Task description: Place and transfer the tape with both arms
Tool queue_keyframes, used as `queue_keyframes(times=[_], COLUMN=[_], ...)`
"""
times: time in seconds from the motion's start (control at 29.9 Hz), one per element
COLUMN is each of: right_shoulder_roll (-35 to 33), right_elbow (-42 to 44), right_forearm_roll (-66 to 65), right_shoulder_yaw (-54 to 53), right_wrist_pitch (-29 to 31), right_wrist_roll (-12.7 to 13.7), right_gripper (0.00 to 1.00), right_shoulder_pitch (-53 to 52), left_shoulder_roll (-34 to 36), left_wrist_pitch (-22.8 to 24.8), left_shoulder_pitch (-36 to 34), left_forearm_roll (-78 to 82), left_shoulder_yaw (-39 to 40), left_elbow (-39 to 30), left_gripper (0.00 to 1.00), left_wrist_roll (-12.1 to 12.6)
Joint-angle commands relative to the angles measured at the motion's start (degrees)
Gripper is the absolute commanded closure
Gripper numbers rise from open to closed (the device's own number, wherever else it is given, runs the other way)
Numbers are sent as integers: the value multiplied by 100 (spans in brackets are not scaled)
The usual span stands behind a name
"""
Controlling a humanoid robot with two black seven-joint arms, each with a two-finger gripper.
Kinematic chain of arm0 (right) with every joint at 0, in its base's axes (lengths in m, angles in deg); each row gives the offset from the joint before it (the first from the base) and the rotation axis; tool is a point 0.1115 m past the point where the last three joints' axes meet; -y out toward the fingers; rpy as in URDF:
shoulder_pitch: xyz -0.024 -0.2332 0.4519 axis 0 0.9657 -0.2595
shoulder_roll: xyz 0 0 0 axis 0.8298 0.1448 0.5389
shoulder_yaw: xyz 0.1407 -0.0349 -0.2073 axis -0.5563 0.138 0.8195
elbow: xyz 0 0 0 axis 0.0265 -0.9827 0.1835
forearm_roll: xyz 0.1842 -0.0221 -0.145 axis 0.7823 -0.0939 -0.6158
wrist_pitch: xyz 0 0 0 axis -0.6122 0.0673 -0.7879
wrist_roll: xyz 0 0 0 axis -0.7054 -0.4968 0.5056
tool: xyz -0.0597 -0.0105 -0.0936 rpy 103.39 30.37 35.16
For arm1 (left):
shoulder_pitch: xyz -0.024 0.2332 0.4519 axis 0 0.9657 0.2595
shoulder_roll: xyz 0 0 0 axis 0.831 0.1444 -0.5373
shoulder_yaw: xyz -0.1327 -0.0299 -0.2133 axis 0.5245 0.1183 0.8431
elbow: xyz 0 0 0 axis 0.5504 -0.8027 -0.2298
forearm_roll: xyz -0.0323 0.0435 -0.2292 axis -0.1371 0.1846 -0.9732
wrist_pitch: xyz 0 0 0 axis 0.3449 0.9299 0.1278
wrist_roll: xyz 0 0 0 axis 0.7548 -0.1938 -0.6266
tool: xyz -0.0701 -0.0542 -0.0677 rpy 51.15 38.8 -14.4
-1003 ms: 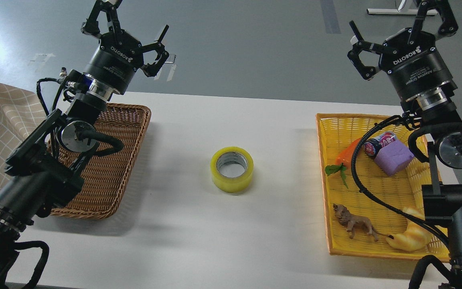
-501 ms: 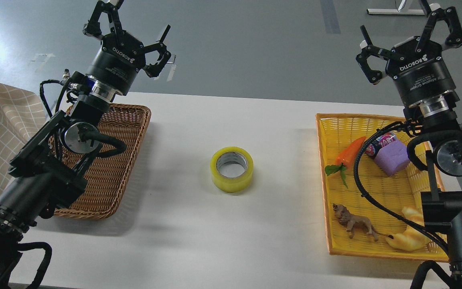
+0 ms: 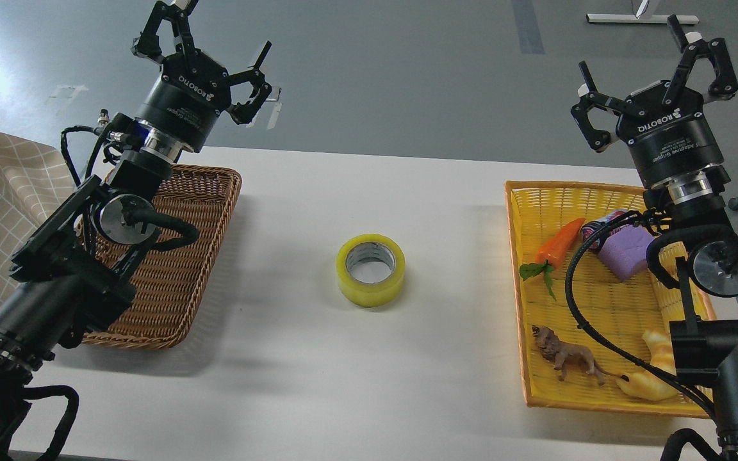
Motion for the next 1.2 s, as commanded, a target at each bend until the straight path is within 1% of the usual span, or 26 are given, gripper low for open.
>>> queue_keyframes(times=[0.0, 0.13, 0.33, 0.43, 0.53, 0.7, 0.84, 0.87, 1.0, 1.14, 1.17], right_shoulder_roll=[0, 0, 0, 0, 0, 0, 0, 0, 0, 0, 0], right_elbow=[0, 0, 0, 0, -9, -9, -9, -9, -9, -9, -9], right_forearm_roll=[0, 0, 0, 0, 0, 0, 0, 0, 0, 0, 0], right_shoulder_yaw=[20, 38, 38, 38, 29, 11, 11, 11, -6, -6, -6], right_wrist_pitch=[0, 0, 0, 0, 0, 0, 0, 0, 0, 0, 0], right_wrist_roll=[0, 0, 9, 18, 18, 18, 18, 18, 18, 18, 18], right_gripper=[1, 1, 1, 1, 1, 1, 1, 1, 1, 1, 1], right_shoulder_pitch=[18, 97, 246, 343, 440, 519, 607, 616, 677, 686, 695], left_shoulder_roll=[65, 399, 698, 768, 970, 1216, 1243, 1252, 1296, 1252, 1217], left_wrist_pitch=[0, 0, 0, -92, -14, -31, -49, -49, -40, -32, -23], left_shoulder_pitch=[-2, 33, 24, -2, -99, -371, -617, -661, -1003, -1092, -1092], left_forearm_roll=[322, 1174, 3377, 4327, 5531, 6483, 7080, 7213, 8520, 9094, 9199], left_shoulder_yaw=[-21, -21, -65, -109, -345, -890, -1031, -1067, -1654, -1946, -2042], left_elbow=[-97, -545, -1326, -1520, -1766, -2013, -2040, -2048, -2119, -2119, -2119], left_gripper=[2, 2, 2, 2, 2, 2, 2, 2, 2, 2, 2], left_wrist_roll=[-12, -12, -38, -30, -38, -21, 41, 67, 418, 506, 628])
